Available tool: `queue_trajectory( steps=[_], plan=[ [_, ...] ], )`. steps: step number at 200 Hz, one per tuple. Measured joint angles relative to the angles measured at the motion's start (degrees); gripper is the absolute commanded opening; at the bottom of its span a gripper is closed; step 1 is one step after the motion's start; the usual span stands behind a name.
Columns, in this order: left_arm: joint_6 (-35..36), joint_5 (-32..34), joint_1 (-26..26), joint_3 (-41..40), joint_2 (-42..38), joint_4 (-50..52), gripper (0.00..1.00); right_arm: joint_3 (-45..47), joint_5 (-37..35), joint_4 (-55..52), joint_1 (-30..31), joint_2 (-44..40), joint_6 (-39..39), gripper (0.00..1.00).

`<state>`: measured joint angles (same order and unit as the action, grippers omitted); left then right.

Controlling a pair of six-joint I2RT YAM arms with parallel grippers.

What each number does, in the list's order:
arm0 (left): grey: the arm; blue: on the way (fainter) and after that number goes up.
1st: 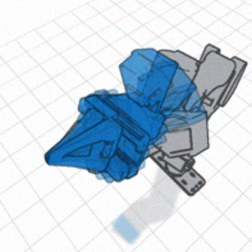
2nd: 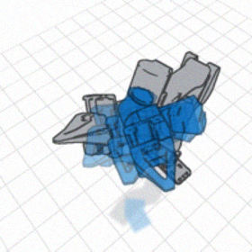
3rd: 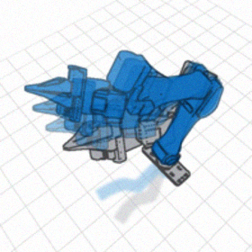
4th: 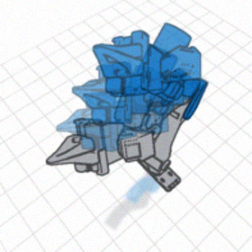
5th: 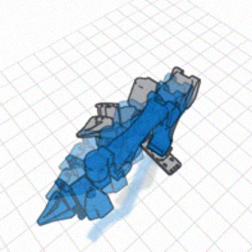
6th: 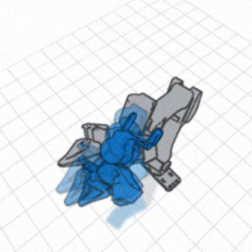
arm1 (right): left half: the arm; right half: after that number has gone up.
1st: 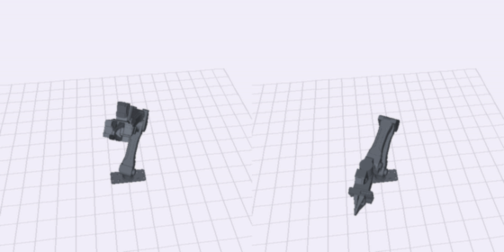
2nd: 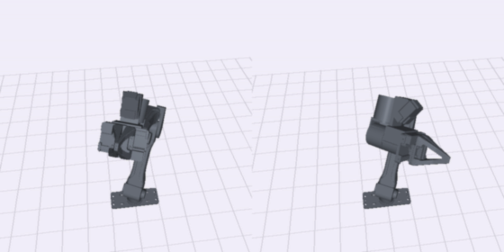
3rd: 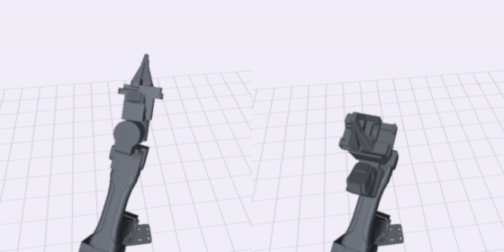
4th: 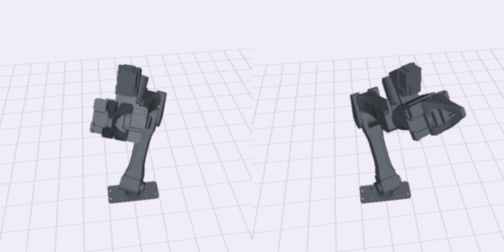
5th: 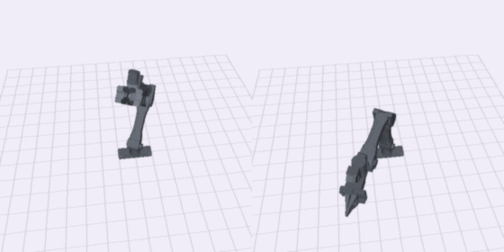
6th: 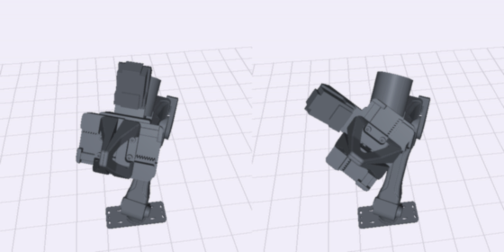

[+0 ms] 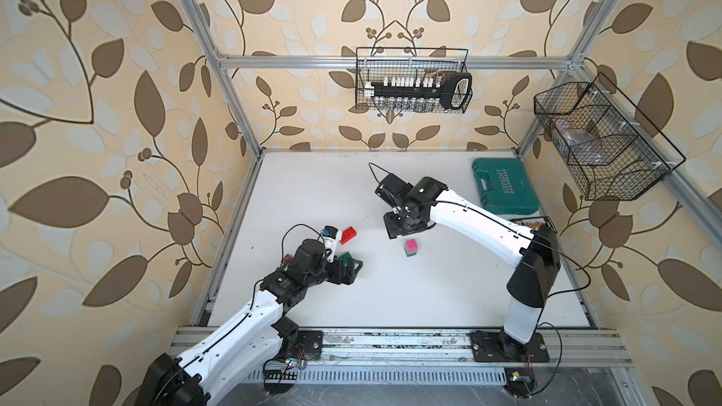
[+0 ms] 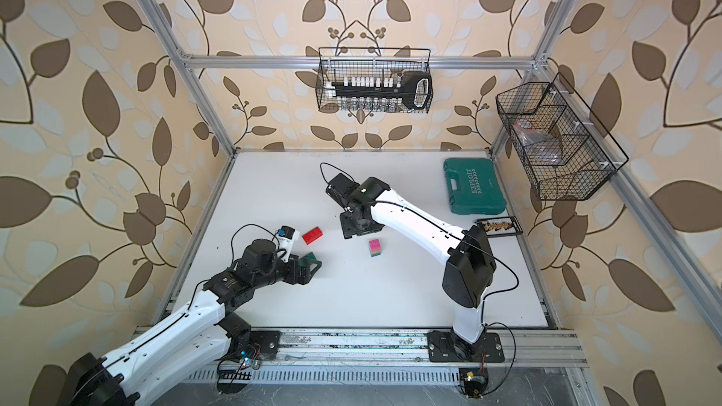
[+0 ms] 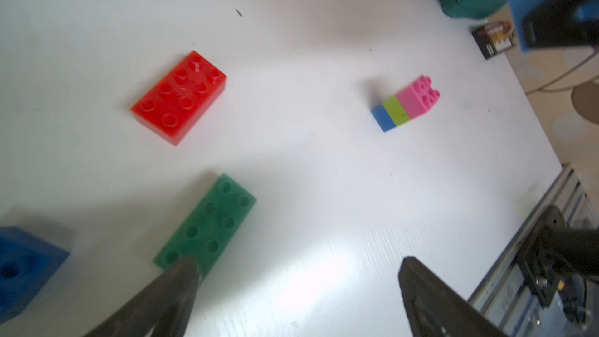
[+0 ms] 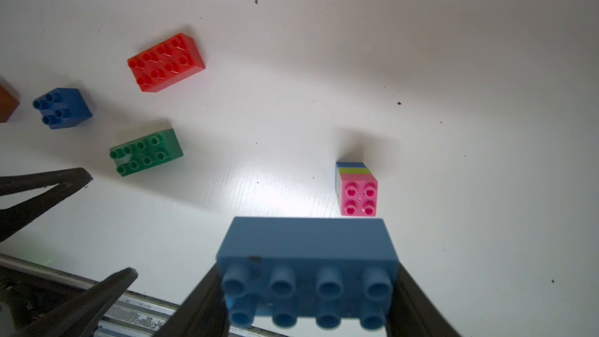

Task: Assemble a spoon with lego
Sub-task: Assemble the lego brick with the lego brick.

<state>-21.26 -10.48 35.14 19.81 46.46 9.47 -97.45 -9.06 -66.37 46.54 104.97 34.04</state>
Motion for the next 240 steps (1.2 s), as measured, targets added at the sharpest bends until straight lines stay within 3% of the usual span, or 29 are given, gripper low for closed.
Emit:
queue_trajectory(
  steps=[38, 240],
  plan=[
    [5.31, 0.2, 6.86, 0.26, 5.6, -4.42, 0.99, 6.93, 0.13, 0.15, -2.86, -0.55, -0.85, 0.33],
    [8.41, 0.37, 6.88, 0.26, 6.6, -8.74, 0.99, 13.16, 4.66, 7.61, -4.7, 0.83, -2.4, 0.32]
  ],
)
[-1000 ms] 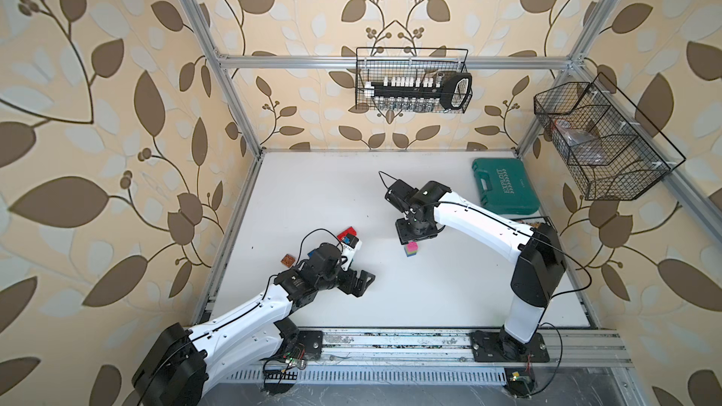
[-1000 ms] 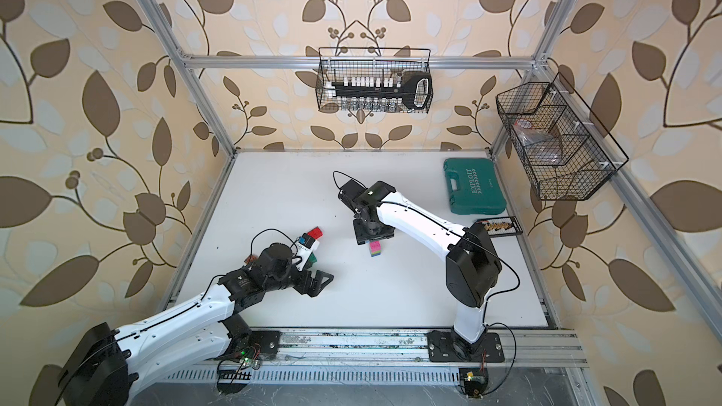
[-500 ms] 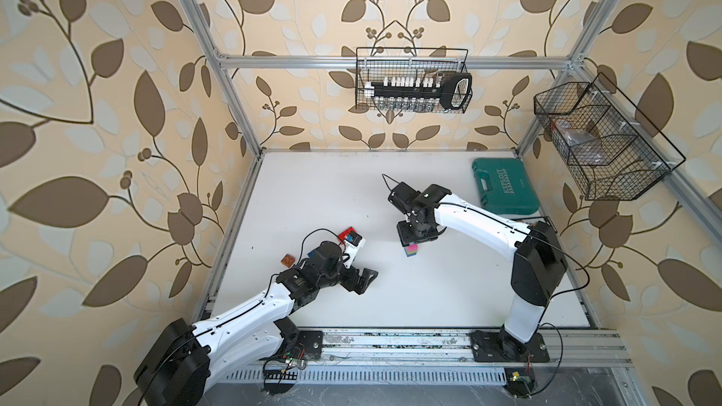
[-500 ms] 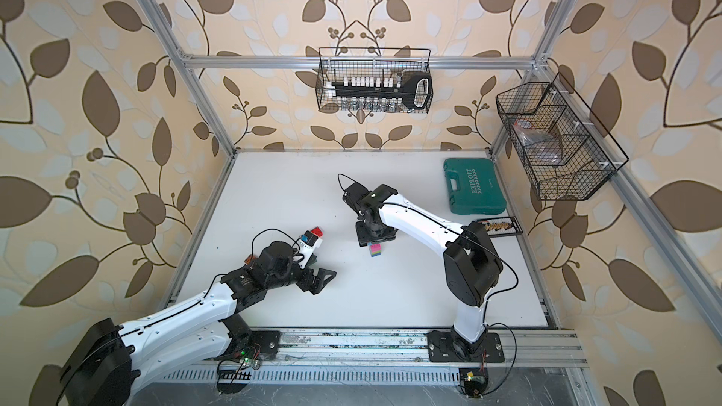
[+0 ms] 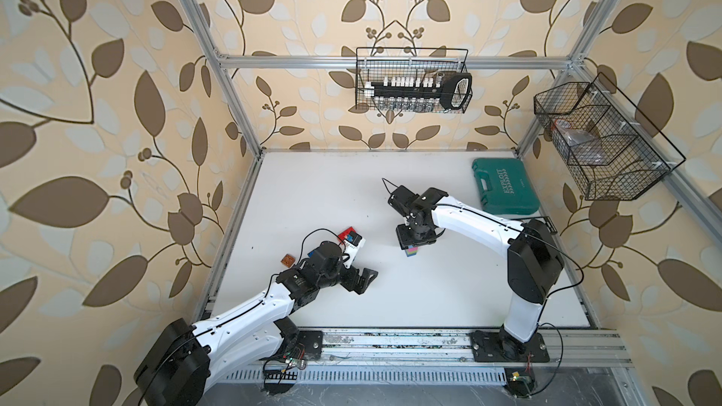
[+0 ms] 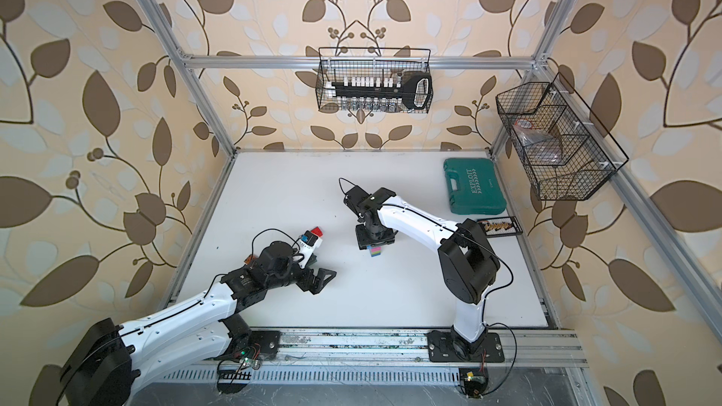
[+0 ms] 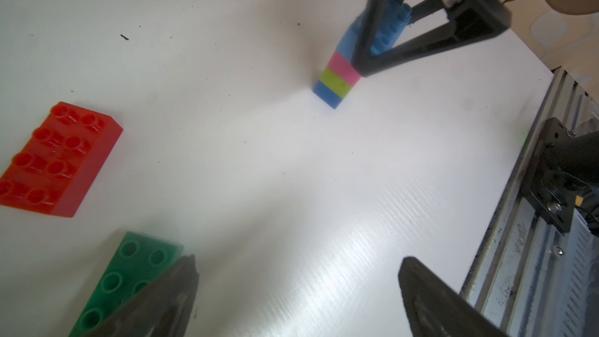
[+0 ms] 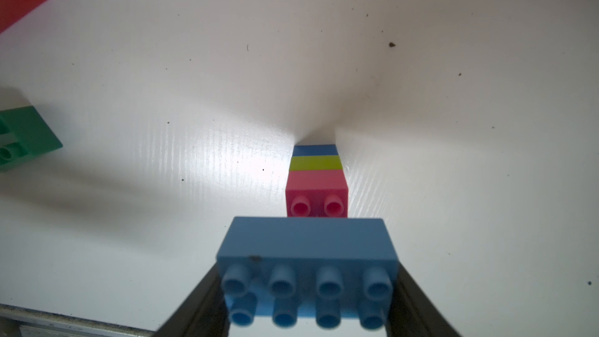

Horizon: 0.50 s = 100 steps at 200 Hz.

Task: Assemble a spoon with lego
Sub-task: Assemble the lego brick with the lego brick.

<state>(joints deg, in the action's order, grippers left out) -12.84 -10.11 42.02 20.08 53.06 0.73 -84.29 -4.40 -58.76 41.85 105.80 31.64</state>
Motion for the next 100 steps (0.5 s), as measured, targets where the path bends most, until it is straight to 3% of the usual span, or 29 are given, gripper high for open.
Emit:
queue_trajectory(
  steps=[100],
  plan=[
    [-0.02, 0.79, 0.0, 0.0, 0.0, 0.0, 0.99, 1.27, -0.04, 1.07, -0.04, 0.87, -0.17, 0.32]
  ],
)
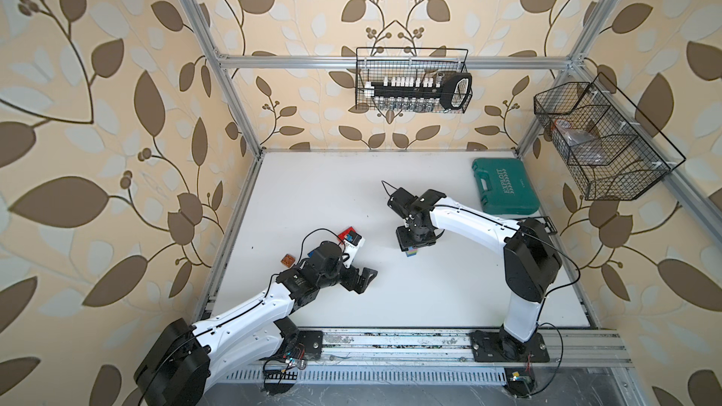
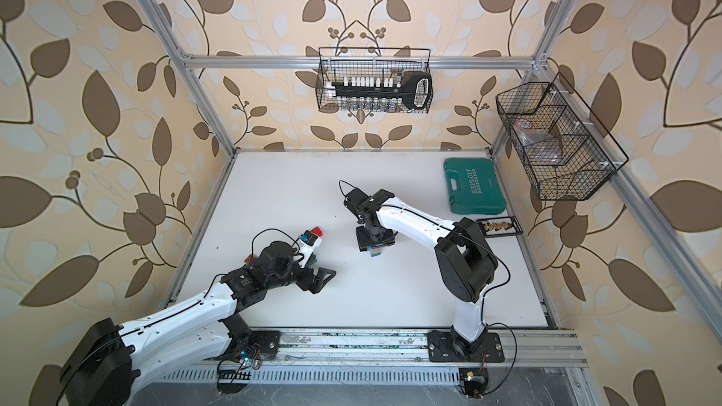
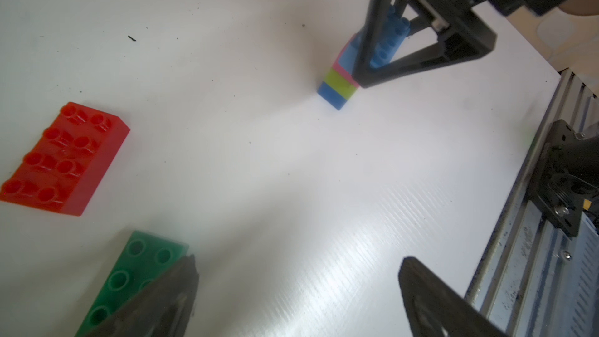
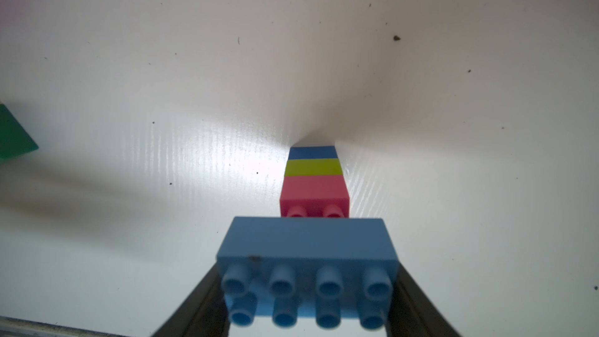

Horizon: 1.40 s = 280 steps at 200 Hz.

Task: Assemble a spoon with lego
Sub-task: Assemble the lego brick with the lego brick.

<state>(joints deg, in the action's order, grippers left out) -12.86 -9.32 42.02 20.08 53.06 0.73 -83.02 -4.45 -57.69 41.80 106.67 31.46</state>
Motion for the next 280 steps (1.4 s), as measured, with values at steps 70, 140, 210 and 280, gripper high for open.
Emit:
queue_trajectory(
  steps=[70, 140, 210, 280],
  plan=[
    [0.0, 0.04, 0.0, 0.0, -0.02, 0.0, 0.99, 0.44, 0.02, 1.44, -0.46, 0.11, -0.02, 0.31],
    [0.0, 0.02, 0.0, 0.0, -0.02, 0.02, 0.99, 0.83, 0.44, 1.86, -0.7, 0.09, -1.2, 0.3],
    [0.0, 0.04, 0.0, 0.0, -0.02, 0.02, 0.99, 2.56, 2.84, 3.58, -2.47, -1.18, -1.95, 0.3],
    [0.0, 0.04, 0.0, 0.0, -0.02, 0.02, 0.99, 2.75, 3.1, 4.17, -2.08, -1.03, -0.13, 0.29]
  ],
)
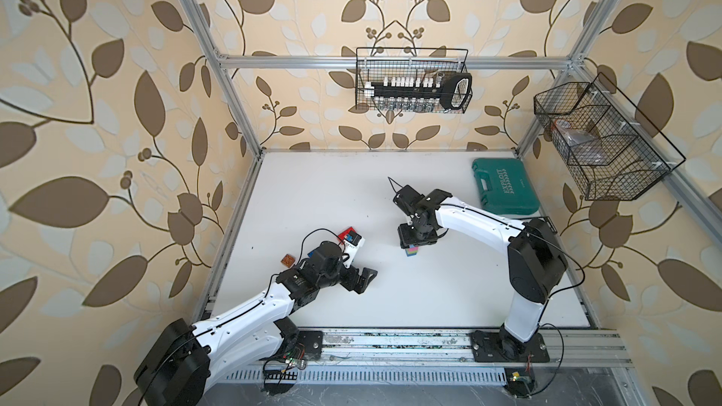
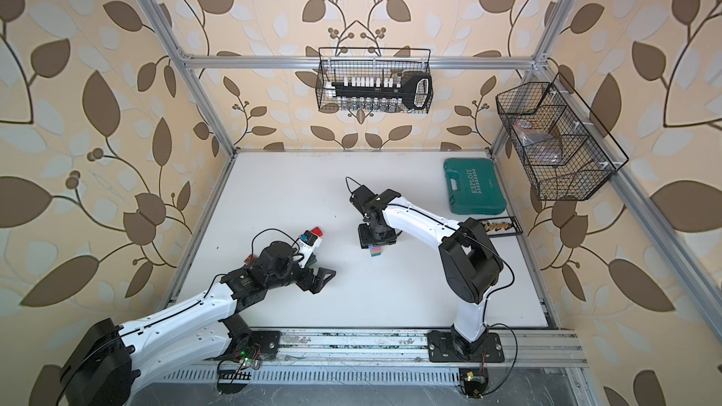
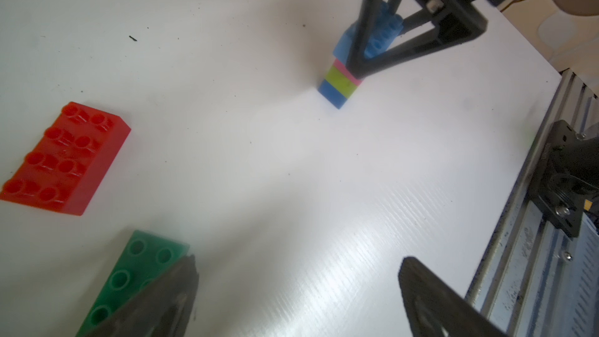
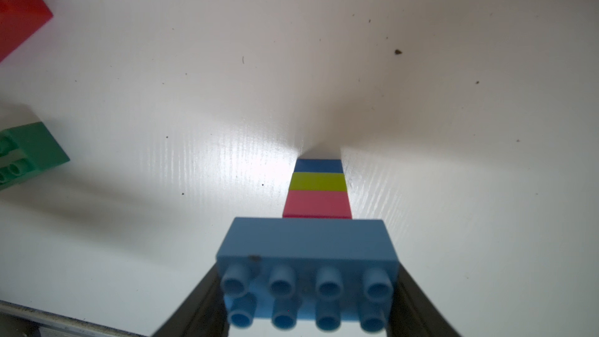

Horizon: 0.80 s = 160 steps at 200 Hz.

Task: Assemble a spoon with lego
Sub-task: Assemble the lego brick with the lego brick.

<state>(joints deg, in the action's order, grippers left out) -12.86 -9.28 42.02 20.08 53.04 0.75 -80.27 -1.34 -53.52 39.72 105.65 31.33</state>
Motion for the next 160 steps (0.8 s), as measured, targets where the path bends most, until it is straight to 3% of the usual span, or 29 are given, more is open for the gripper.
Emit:
queue_trajectory(
  steps=[160],
  plan=[
    [-0.04, 0.22, 0.0, 0.0, -0.7, 0.24, 0.99, -1.31, -1.99, 1.05, 2.64, 1.92, 3.41, 0.28]
  ],
)
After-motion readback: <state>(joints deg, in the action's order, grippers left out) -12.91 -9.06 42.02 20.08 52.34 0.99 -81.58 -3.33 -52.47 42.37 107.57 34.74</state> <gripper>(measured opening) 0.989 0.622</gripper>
